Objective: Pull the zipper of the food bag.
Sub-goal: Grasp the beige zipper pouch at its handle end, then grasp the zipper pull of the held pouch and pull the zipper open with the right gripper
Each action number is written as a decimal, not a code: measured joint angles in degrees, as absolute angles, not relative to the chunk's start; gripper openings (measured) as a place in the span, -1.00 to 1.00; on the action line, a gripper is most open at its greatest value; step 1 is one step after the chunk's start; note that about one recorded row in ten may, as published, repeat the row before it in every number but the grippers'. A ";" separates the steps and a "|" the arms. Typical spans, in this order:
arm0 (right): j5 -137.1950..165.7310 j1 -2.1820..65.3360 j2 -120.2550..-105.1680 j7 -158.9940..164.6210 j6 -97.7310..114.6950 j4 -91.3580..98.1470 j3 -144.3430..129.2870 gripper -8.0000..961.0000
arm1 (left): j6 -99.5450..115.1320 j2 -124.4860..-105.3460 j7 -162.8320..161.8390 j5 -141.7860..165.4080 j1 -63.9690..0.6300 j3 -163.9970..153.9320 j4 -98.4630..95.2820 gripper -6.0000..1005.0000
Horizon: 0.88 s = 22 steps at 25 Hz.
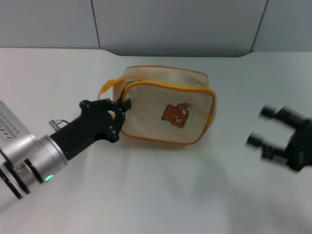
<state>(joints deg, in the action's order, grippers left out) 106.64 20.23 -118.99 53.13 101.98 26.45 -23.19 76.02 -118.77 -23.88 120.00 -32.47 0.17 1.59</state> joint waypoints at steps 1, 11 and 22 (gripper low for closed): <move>105.28 19.93 -119.17 52.67 101.30 26.01 -22.33 0.73 | 77.90 -118.72 -23.99 120.04 -32.37 -0.06 0.12 -0.86; 89.22 20.19 -119.56 33.87 95.93 9.99 -15.87 0.73 | 92.19 -118.65 -23.81 120.61 -33.84 -4.53 -11.53 -0.87; 94.47 29.82 -119.85 -3.68 88.00 -8.11 -18.17 0.73 | 96.48 -118.75 -20.67 120.48 -34.21 -9.06 -16.31 -0.87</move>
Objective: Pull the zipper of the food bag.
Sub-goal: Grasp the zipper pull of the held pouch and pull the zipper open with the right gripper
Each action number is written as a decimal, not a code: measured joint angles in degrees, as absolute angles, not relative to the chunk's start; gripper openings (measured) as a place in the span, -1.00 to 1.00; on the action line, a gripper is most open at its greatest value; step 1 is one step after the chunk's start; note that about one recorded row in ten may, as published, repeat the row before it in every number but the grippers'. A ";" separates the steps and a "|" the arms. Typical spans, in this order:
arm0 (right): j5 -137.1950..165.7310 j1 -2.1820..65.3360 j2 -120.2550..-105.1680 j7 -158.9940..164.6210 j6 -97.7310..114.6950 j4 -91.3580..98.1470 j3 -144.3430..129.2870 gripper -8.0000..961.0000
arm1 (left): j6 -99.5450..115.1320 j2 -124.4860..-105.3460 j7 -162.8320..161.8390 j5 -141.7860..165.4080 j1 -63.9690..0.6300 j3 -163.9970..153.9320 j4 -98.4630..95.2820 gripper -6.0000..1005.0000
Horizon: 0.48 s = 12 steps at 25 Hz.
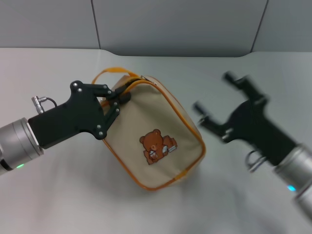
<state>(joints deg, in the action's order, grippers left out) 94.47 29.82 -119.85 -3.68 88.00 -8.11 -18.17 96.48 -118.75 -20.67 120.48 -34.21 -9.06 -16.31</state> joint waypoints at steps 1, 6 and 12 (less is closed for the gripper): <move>95.27 30.47 -119.87 -7.07 87.12 -9.33 -18.28 0.73 | 96.55 -118.77 -20.45 120.48 -34.17 -9.14 -16.23 -0.87; 95.73 32.23 -119.88 -20.15 85.27 -12.53 -18.34 0.73 | 96.59 -118.87 -19.72 120.60 -34.14 -9.68 -15.83 -0.87; 97.81 32.99 -119.88 -23.51 86.01 -12.59 -18.58 0.73 | 96.61 -118.94 -19.70 120.33 -34.14 -9.82 -15.77 -0.88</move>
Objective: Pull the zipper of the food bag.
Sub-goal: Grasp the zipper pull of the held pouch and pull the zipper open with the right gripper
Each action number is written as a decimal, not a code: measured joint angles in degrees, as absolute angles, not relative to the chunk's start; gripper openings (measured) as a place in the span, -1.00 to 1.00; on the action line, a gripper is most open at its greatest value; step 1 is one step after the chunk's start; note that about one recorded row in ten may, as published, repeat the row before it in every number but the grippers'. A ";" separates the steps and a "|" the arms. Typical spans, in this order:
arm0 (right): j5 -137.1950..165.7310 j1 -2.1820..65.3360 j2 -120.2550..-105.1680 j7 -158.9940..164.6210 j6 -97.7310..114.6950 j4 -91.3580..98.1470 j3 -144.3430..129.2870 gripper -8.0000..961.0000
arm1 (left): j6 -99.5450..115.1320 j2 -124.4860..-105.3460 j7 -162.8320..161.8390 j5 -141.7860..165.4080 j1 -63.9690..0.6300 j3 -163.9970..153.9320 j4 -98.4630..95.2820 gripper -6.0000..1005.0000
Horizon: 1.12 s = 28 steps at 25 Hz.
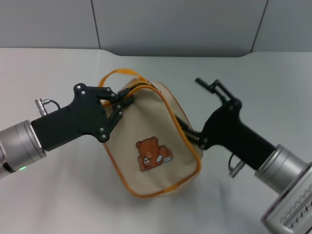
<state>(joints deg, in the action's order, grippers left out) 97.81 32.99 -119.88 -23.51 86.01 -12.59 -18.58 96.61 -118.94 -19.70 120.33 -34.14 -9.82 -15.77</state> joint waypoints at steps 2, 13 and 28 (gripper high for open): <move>100.15 33.06 -119.88 -23.64 86.11 -12.58 -18.33 0.73 | 96.60 -118.97 -19.69 120.31 -34.21 -9.79 -15.67 -0.88; 101.73 33.78 -119.88 -32.71 83.27 -15.80 -12.94 0.73 | 96.35 -119.09 -19.64 120.39 -34.46 -9.89 -15.05 -0.87; 103.98 35.46 -119.88 -32.85 78.20 -18.97 -10.65 0.73 | 96.28 -119.04 -19.52 120.20 -34.40 -9.84 -14.94 -0.87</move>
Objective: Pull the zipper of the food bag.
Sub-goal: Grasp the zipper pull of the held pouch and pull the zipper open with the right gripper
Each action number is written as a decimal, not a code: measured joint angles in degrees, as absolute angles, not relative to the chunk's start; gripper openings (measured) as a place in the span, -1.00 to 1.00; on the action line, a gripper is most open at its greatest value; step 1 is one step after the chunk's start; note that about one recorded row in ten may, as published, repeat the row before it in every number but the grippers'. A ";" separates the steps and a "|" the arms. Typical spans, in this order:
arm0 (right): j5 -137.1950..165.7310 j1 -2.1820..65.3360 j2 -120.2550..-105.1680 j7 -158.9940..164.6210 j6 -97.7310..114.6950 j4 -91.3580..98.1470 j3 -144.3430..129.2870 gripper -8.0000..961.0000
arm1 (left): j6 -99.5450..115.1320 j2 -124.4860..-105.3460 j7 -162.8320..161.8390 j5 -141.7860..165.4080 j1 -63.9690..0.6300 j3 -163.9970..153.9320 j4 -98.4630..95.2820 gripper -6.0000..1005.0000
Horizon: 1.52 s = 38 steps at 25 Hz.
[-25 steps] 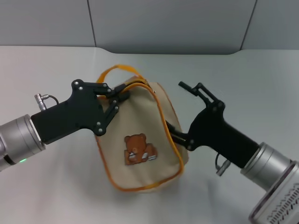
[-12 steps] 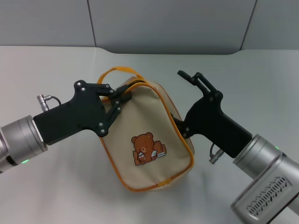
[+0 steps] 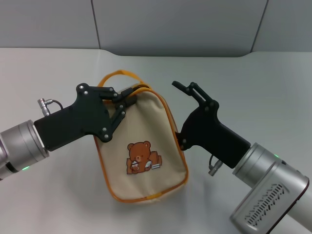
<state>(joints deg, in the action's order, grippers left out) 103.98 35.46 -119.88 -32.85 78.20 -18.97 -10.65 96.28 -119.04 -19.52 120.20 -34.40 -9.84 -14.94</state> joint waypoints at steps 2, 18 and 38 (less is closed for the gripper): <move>104.02 35.55 -119.88 -32.92 78.45 -19.26 -10.54 0.73 | 96.24 -119.05 -19.50 120.17 -34.42 -9.83 -14.95 -0.87; 105.61 35.47 -119.88 -34.46 79.70 -19.45 -9.34 0.28 | 96.14 -119.09 -18.90 120.11 -34.18 -9.85 -14.61 -0.87; 106.42 31.58 -119.88 -35.98 80.73 -19.92 -9.52 -0.98 | 96.14 -119.00 -18.80 120.18 -34.54 -9.44 -14.34 -0.87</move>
<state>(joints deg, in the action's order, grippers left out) 106.42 31.58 -119.88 -35.98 80.73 -19.92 -9.52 96.14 -119.00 -18.80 120.18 -34.54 -9.44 -14.34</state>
